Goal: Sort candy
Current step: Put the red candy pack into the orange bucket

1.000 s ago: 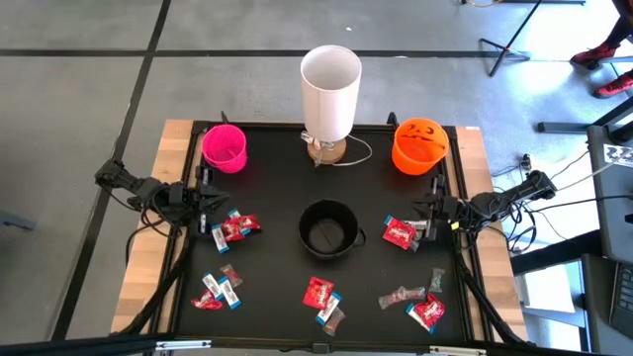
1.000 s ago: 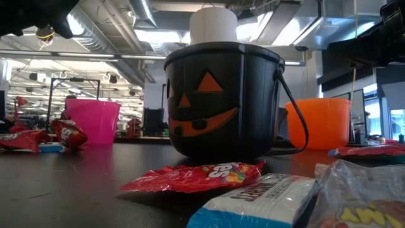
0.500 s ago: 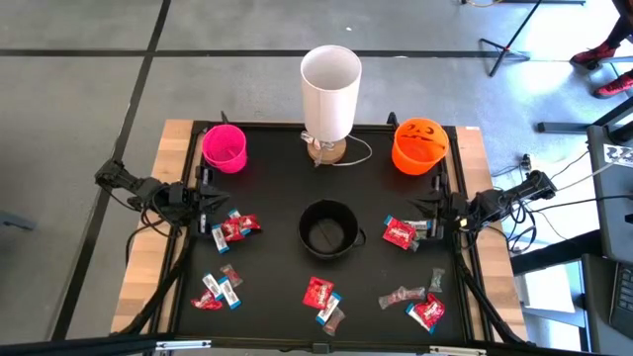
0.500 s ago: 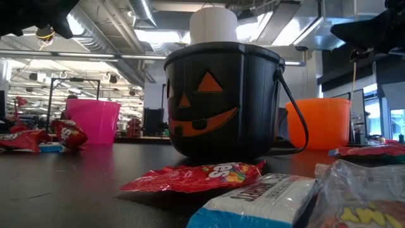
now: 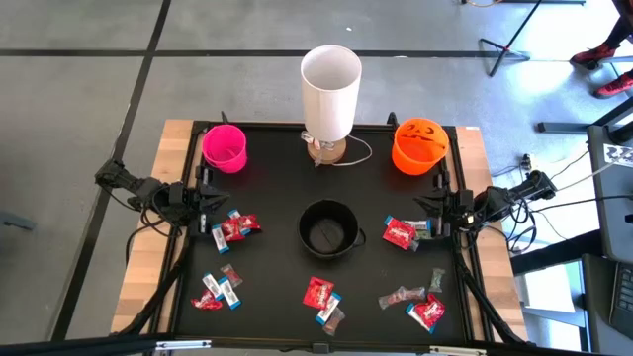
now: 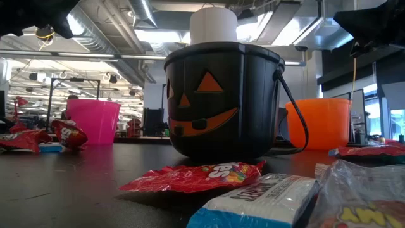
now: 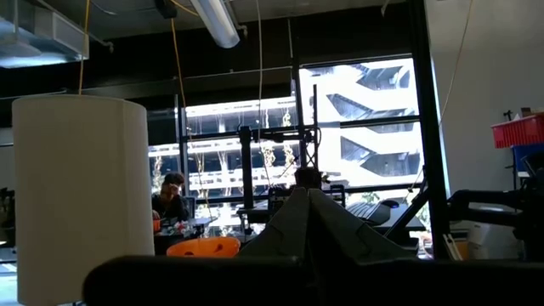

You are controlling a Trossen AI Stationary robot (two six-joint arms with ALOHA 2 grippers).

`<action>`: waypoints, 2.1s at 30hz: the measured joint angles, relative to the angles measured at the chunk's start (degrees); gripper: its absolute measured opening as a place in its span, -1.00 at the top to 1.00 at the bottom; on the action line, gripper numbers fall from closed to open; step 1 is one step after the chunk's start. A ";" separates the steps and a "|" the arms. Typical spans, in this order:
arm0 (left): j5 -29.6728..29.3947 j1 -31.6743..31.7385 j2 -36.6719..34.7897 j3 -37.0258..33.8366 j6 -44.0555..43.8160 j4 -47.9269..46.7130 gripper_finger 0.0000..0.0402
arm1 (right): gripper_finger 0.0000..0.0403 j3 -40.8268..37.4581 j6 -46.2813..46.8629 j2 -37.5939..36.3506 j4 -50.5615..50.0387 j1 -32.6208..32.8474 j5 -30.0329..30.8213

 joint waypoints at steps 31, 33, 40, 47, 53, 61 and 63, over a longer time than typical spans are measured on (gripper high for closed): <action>-0.01 0.01 0.00 0.02 0.00 0.01 0.98 | 1.00 9.87 8.55 0.00 -14.90 -0.02 -6.07; -0.01 0.00 0.01 0.01 0.00 0.00 0.98 | 1.00 11.93 9.22 0.08 -21.25 0.00 -5.38; 0.00 -0.01 0.01 0.00 0.00 0.02 0.98 | 1.00 13.00 14.91 1.07 -29.09 0.00 -3.36; -0.01 0.00 0.00 0.00 0.00 0.01 0.98 | 1.00 13.00 16.33 6.74 -29.41 -0.01 -3.44; 0.00 0.01 -0.01 0.00 0.00 0.02 0.98 | 1.00 13.00 22.52 16.70 -29.99 -0.02 -3.37; -0.02 0.01 0.01 0.00 0.00 0.00 0.98 | 1.00 22.98 29.76 28.72 -46.99 0.00 -5.08; 0.00 0.01 -0.01 0.02 0.00 0.02 0.98 | 1.00 27.18 30.19 31.23 -51.69 0.00 -5.24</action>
